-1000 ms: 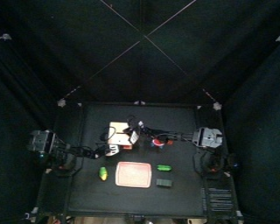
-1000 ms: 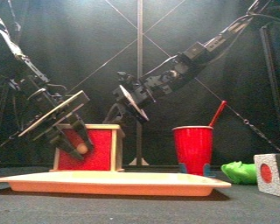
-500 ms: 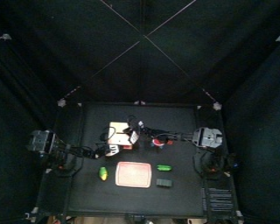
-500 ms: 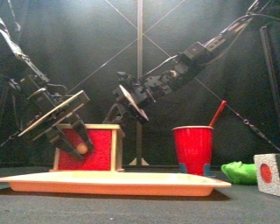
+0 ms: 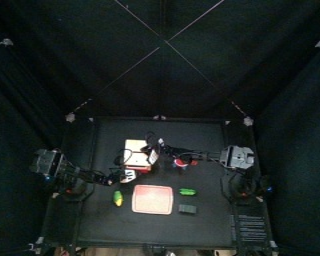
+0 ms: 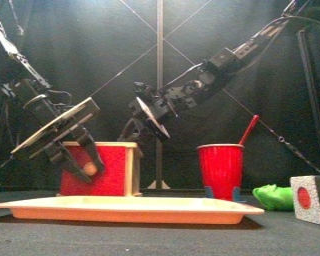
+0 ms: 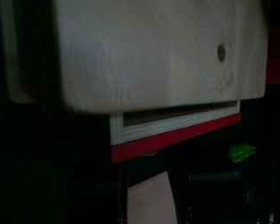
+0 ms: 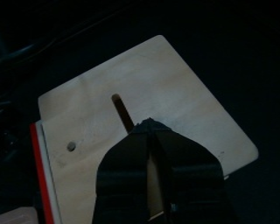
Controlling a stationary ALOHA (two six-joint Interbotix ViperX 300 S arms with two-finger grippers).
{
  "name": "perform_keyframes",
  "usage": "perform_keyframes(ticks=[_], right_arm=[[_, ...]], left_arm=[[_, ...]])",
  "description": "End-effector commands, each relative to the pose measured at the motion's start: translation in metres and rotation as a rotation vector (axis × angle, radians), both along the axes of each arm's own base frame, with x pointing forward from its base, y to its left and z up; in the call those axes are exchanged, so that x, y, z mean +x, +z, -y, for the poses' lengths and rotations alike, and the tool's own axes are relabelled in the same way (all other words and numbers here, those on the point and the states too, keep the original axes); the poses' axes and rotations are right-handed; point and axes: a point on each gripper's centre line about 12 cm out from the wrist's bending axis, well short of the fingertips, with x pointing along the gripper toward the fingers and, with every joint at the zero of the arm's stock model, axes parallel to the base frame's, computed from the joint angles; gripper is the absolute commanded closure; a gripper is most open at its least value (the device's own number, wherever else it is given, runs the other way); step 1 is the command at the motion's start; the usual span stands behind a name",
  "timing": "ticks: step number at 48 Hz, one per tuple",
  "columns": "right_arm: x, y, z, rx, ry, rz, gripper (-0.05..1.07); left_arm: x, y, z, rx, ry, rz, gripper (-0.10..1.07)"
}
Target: Open drawer
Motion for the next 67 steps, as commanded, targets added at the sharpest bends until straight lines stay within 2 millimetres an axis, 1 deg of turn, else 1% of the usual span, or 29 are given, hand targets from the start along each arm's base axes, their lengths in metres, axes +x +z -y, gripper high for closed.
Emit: perform_keyframes(ticks=[1,29,44,67], right_arm=[[0.003,0.013,0.002,-0.009,-0.001,0.028,1.00],[0.003,0.014,0.002,-0.009,-0.001,0.029,1.00],[0.003,0.014,0.002,-0.010,-0.001,0.031,1.00],[0.003,0.015,0.002,-0.010,-0.001,0.031,1.00]], left_arm=[[0.005,0.010,0.007,-0.009,-0.014,0.036,0.55],[0.005,0.014,0.033,-0.049,-0.055,0.048,0.55],[0.008,0.018,0.041,-0.061,-0.070,0.062,0.55],[0.004,0.020,0.054,-0.088,-0.090,0.066,0.55]])
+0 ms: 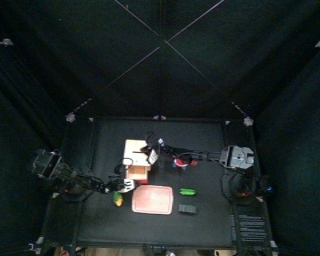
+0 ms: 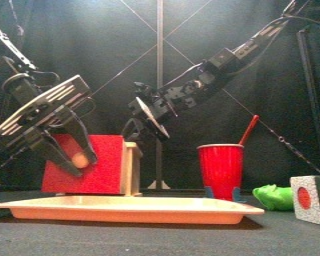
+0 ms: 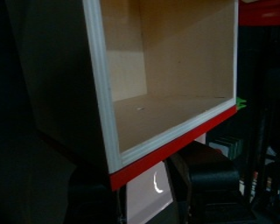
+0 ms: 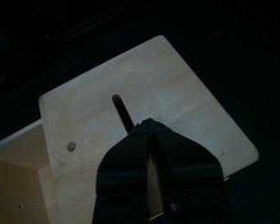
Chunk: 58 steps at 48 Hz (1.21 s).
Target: Open drawer
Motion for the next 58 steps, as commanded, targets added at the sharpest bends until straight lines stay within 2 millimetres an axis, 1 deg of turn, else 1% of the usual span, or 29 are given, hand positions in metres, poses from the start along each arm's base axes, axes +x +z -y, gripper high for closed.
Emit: perform_keyframes(ticks=[1,9,22,41,46,58], right_arm=[[0.003,0.014,0.001,-0.010,0.000,0.029,1.00],[0.003,0.014,0.002,-0.011,-0.001,0.030,1.00],[0.003,0.014,0.001,-0.008,-0.001,0.030,1.00],[0.002,0.014,0.002,-0.009,-0.001,0.028,1.00],[0.002,0.013,0.001,-0.009,0.000,0.028,1.00],[0.002,0.013,0.001,-0.009,-0.001,0.028,1.00]], left_arm=[[0.006,0.012,0.008,-0.013,-0.018,0.042,0.55],[0.002,0.010,0.010,-0.018,-0.025,0.034,0.55],[-0.009,0.009,0.007,-0.028,-0.034,0.025,0.55],[-0.006,0.009,0.007,-0.016,-0.030,0.027,0.53],[-0.005,0.010,0.007,-0.018,-0.029,0.030,0.48],[-0.005,0.012,0.008,-0.024,-0.035,0.038,0.22]])
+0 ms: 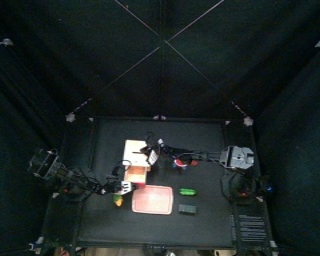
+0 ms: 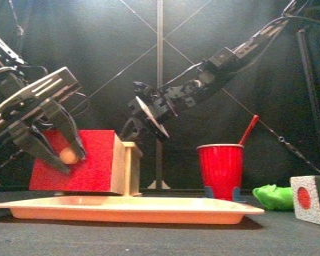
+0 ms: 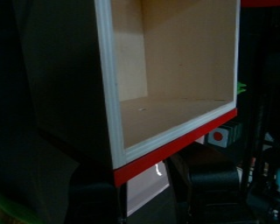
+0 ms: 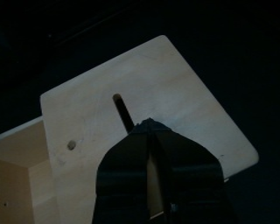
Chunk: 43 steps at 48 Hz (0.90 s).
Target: Open drawer
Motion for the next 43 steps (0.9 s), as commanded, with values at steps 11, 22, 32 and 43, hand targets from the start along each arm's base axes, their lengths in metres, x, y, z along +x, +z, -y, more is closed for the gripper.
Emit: perform_keyframes(ticks=[11,22,32,43], right_arm=[[0.002,0.015,0.002,-0.012,-0.003,0.033,1.00],[0.003,0.015,0.003,-0.012,-0.003,0.033,1.00],[0.004,0.017,0.003,-0.014,-0.003,0.039,1.00],[0.005,0.019,0.003,-0.016,-0.003,0.043,1.00]], left_arm=[[0.006,0.015,0.008,-0.013,-0.024,0.049,0.11],[0.002,0.021,0.009,-0.020,-0.034,0.071,0.10],[0.002,0.023,0.009,-0.013,-0.045,0.077,0.10],[0.000,0.023,0.009,-0.016,-0.054,0.079,0.10]])
